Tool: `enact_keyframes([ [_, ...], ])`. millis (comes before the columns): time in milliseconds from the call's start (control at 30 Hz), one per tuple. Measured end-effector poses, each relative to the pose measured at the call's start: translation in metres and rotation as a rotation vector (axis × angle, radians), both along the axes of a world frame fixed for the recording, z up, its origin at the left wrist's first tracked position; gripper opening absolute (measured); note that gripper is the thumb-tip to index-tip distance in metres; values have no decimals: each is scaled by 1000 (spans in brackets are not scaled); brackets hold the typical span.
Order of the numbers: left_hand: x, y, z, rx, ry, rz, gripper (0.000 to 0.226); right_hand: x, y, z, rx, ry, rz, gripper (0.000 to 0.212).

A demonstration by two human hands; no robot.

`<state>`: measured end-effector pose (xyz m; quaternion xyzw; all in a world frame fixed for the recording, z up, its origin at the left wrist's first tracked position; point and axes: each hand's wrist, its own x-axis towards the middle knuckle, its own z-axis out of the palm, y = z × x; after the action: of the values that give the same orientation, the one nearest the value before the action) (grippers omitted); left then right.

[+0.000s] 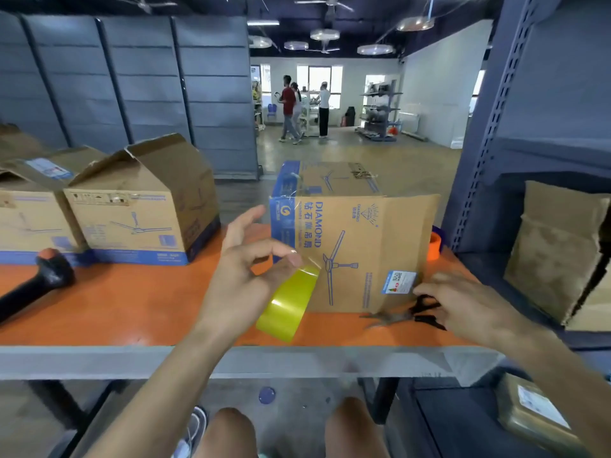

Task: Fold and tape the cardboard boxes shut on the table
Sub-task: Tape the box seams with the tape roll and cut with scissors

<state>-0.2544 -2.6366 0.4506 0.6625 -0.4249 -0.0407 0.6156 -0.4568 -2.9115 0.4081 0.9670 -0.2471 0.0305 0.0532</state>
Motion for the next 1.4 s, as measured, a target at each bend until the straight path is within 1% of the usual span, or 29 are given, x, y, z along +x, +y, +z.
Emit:
enact_keyframes([
  [67, 6, 2, 4, -8, -5, -58, 10, 7, 32, 18, -147, -22, 68, 48],
  [100, 9, 2, 6, -10, -9, -75, 6, 13, 48, 30, -203, -89, 134, 41],
  [133, 11, 1, 8, -6, -11, -89, 2, 21, 63, 44, -239, -182, 208, 34],
  [200, 17, -2, 8, -1, -23, -103, 6, 45, 85, 66, -237, -413, 342, 21],
  [233, 18, -4, 8, -1, -23, -120, 4, 57, 91, 75, -220, -508, 385, 18],
  [267, 18, -6, 8, -2, -20, -143, 3, 71, 95, 82, -198, -575, 408, 19],
  [300, 19, -8, 8, 1, -25, -161, 6, 85, 96, 88, -186, -622, 421, 21],
  [367, 21, -10, 7, 7, -28, -198, 11, 112, 96, 95, -218, -693, 436, 26],
  [433, 23, -12, 8, 3, -23, -213, 10, 136, 93, 97, -262, -696, 436, 34],
  [500, 26, -15, 7, -13, -22, -220, 9, 153, 91, 96, -268, -637, 415, 42],
  [567, 27, -18, 4, -36, 2, -233, 6, 163, 88, 93, -306, -589, 375, 44],
  [667, 28, -21, -1, -63, 38, -244, 5, 168, 83, 85, -410, -642, 360, 46],
  [733, 29, -23, -5, -85, 44, -253, 5, 169, 81, 79, -445, -671, 384, 52],
  [800, 31, -25, -8, -122, 40, -276, 4, 168, 80, 74, -450, -641, 405, 64],
  [900, 31, -25, -9, -146, 9, -306, 5, 164, 80, 71, -430, -546, 397, 79],
  [1000, 30, -25, -11, -138, 57, -278, 3, 161, 81, 70, -416, -523, 393, 86],
  [1133, 30, -23, -16, -91, 62, -242, 9, 153, 76, 70, -433, -598, 388, 79],
  [1200, 28, -22, -15, -110, 46, -222, 7, 148, 74, 69, -419, -621, 382, 77],
  [1267, 25, -21, -10, -125, 26, -154, 5, 143, 72, 70, -398, -637, 394, 75],
  [1333, 23, -18, -3, -137, 9, -63, 6, 136, 69, 73, -369, -683, 395, 67],
  [1400, 18, -16, 6, -151, -41, 13, 7, 126, 68, 76, -306, -768, 388, 51],
])
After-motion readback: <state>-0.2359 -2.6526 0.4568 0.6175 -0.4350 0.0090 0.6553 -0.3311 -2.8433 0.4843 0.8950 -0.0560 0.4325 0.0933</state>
